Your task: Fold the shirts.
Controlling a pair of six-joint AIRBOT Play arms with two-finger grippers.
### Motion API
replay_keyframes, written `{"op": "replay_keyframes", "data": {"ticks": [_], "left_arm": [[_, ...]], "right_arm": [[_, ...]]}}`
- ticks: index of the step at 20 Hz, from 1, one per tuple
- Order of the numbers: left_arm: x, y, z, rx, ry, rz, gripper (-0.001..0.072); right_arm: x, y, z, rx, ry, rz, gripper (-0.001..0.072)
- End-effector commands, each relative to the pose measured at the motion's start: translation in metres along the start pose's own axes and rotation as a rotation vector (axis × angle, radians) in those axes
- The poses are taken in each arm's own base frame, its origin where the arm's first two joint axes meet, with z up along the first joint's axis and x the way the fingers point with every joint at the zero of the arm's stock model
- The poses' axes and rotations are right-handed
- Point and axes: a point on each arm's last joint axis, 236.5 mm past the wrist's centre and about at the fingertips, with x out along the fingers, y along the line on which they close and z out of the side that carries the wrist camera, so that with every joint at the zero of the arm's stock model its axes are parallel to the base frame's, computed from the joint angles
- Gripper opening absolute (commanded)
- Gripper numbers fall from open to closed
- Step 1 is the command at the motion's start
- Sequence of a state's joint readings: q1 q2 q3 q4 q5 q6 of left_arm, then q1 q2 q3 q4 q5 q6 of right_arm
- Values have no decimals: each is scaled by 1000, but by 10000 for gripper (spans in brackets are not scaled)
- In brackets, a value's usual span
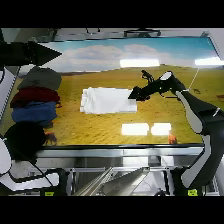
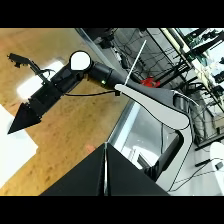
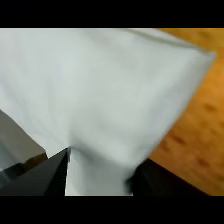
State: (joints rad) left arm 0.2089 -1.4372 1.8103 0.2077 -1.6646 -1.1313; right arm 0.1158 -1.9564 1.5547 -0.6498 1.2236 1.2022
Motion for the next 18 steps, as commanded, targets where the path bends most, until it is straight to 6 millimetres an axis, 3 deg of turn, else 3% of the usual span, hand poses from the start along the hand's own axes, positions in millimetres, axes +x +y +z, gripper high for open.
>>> {"op": "replay_keyframes", "data": {"ticks": [1, 3, 8, 9, 11, 14, 16, 18], "left_arm": [[8, -5, -2, 7, 14, -16, 18], [17, -11, -6, 19, 36, -36, 18], [34, -24, -13, 48, 72, -74, 18], [35, -25, -13, 50, 75, -78, 18], [36, -26, -14, 51, 77, -80, 18], [36, -26, -14, 51, 78, -80, 18], [36, -26, -14, 51, 80, -81, 18], [36, -26, -15, 51, 82, -82, 17]], "right_arm": [[9, 12, 8, -17, -32, 60, 351], [13, 9, 7, -2, -27, 68, 230], [29, -1, -2, 51, 13, 73, 219], [33, 1, -4, 47, 23, 74, 80], [38, 11, -4, 44, 21, 92, 23], [40, 16, 3, 53, -10, 107, 22], [33, 14, 16, 84, -59, 104, 22], [1, -3, 43, 151, -171, 81, 22]]}}
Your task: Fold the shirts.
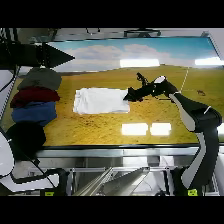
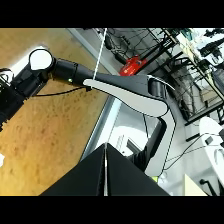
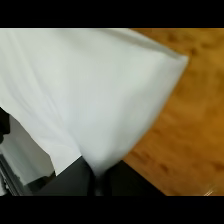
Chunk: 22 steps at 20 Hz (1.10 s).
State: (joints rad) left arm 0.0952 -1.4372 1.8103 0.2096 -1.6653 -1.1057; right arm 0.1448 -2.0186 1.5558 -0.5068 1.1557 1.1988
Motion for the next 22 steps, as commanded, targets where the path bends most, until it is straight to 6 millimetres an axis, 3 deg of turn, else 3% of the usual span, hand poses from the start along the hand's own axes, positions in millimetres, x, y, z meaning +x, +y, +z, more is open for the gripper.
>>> {"op": "replay_keyframes", "data": {"ticks": [1, 4, 6, 7, 9, 11, 13, 16, 19, 22], "left_arm": [[0, -1, -1, -1, 6, -3, 18], [0, -1, -2, -1, 10, -5, 17], [0, -1, -2, 0, 10, -5, 17], [0, -1, -2, 1, 10, -5, 18], [0, -1, -2, 7, 7, -4, 18], [0, 0, 1, 7, -5, 1, 18], [0, 1, 3, 6, -13, 6, 18], [0, 1, 4, 6, -15, 6, 18], [0, 1, 4, 6, -15, 6, 18], [0, 1, 4, 6, -16, 6, 17]], "right_arm": [[-51, -14, 47, 98, -185, -14, 21], [-156, -45, 71, 184, -337, -8, 20], [-239, -74, 70, 268, -510, -28, 19], [-280, -94, 60, 325, -610, -54, 19], [-354, -144, 12, 480, -814, -114, 19], [-406, -192, -59, 626, -988, -182, 19], [-428, -227, -127, 736, -1092, -235, 20], [-421, -256, -196, 834, -1074, -255, 21], [-425, -265, -223, 852, -1087, -259, 21], [-425, -262, -226, 857, -1084, -238, 24]]}}
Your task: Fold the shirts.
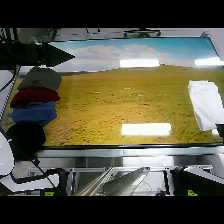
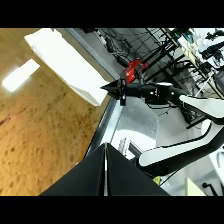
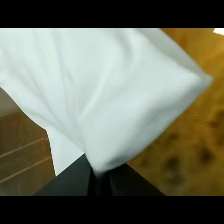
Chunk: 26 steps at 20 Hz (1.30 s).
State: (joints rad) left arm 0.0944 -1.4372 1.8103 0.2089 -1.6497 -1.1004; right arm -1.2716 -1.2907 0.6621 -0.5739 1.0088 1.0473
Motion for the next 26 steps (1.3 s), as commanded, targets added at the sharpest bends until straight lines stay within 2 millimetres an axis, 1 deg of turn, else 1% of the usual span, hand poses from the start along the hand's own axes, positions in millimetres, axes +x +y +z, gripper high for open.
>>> {"op": "replay_keyframes", "data": {"ticks": [1, 2, 3, 4, 5, 6, 7, 8, 9, 10, 11, 12, 13, 14, 15, 16, 17, 18, 19, 20, 21, 22, 23, 24, 26], "left_arm": [[0, 0, 1, 0, -5, 2, 17], [0, 1, 2, 0, -8, 3, 17], [0, 1, 2, 0, -9, 4, 17], [0, 1, 2, 0, -9, 4, 17], [0, 1, 2, 0, -9, 4, 18], [0, 1, 2, 0, -9, 4, 19], [0, 1, 2, 0, -9, 4, 18], [0, 1, 2, 0, -9, 4, 19], [0, 1, 2, 0, -8, 3, 19], [0, 1, 2, -1, -8, 3, 19], [0, 1, 2, 0, -10, 5, 19], [0, 1, 3, 0, -11, 5, 18], [0, 3, 6, 0, -23, 12, 17], [-2, 6, 11, -2, -47, 26, 16], [-7, 11, 16, -4, -72, 43, 8], [-10, 14, 18, -10, -85, 54, 8], [-14, 16, 18, -18, -85, 64, 8], [-18, 18, 13, -42, -70, 71, 8], [-17, 15, 3, -56, -33, 65, 8], [-14, 14, -9, -82, -4, 72, 8], [-10, 15, -24, -109, 22, 101, 7], [-5, 19, -47, -140, 60, 155, 6], [-1, 25, -71, -167, 92, 215, 7], [2, 30, -96, -204, 110, 279, 7], [7, 37, -143, -285, 114, 370, 11]], "right_arm": [[-9, -12, -5, 9, 8, 0, 31], [-10, -10, -6, 14, 14, 6, 161], [-11, -7, -7, 8, 25, 15, 465], [-13, -3, -10, 1, 44, 25, 528], [-18, -6, -15, 12, 81, 11, 524], [-26, -17, -22, 52, 131, -47, 519], [-38, -29, -28, 90, 182, -124, 475], [-56, -43, -32, 114, 229, -219, 432], [-76, -54, -31, 140, 251, -319, 432], [-98, -58, -26, 190, 241, -416, 411], [-110, -46, -15, 174, 210, -427, 266], [-115, -22, -2, 123, 165, -391, 203], [-115, 11, 10, 40, 114, -335, 133], [-111, 54, 17, -77, 77, -254, 24], [-105, 96, 14, -186, 60, -173, 23], [-100, 137, 4, -294, 53, -97, 23], [-96, 176, -17, -402, 65, -23, 23], [-92, 206, -47, -507, 97, 31, 23], [-90, 226, -78, -605, 139, 58, 22], [-90, 241, -114, -705, 190, 81, 22], [-93, 249, -148, -790, 248, 99, 22], [-96, 251, -187, -860, 327, 124, 22], [-97, 247, -222, -912, 405, 145, 23], [-95, 237, -253, -965, 479, 153, 23], [-84, 213, -288, -1007, 553, 120, 23]]}}
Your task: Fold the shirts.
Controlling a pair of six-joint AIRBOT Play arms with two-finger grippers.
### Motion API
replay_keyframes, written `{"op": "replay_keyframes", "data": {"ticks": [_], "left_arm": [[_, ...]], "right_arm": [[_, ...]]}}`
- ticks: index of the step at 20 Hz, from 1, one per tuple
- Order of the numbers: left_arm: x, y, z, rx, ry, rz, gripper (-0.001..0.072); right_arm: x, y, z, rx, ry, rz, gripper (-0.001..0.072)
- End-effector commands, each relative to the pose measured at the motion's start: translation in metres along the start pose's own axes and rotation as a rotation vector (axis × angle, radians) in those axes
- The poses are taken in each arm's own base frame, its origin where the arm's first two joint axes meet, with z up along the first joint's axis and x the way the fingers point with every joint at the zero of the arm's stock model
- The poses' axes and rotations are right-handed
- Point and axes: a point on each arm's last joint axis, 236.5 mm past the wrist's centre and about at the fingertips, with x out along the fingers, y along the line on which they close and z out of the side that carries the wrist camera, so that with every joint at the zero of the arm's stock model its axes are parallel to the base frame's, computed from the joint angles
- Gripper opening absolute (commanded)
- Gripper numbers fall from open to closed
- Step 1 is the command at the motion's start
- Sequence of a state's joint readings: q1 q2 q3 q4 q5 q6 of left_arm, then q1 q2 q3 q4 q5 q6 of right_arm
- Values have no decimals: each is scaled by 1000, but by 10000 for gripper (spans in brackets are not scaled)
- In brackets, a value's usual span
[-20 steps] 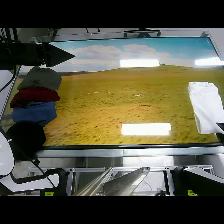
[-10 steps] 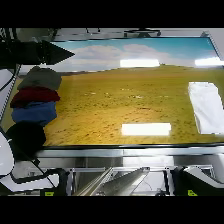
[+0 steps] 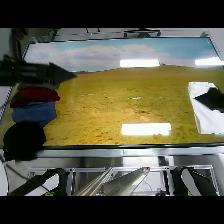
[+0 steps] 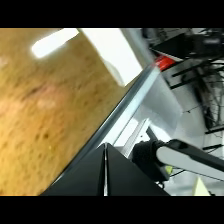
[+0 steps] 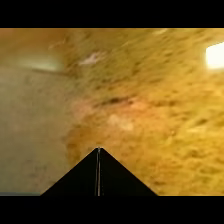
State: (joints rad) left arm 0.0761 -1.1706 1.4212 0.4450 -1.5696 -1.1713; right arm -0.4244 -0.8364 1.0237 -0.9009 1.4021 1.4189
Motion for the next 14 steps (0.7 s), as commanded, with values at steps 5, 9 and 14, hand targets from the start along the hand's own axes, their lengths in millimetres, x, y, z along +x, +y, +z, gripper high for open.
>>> {"op": "replay_keyframes", "data": {"ticks": [5, 9, 14], "left_arm": [[21, 28, -115, -192, 16, 169, 11], [18, 25, -119, -168, -45, 192, 11], [13, 15, -119, -133, -70, 196, 10]], "right_arm": [[49, 61, -81, -176, 206, 100, 23], [46, 77, -86, -156, 224, 170, 23], [46, 78, -86, -153, 225, 174, 23]]}}
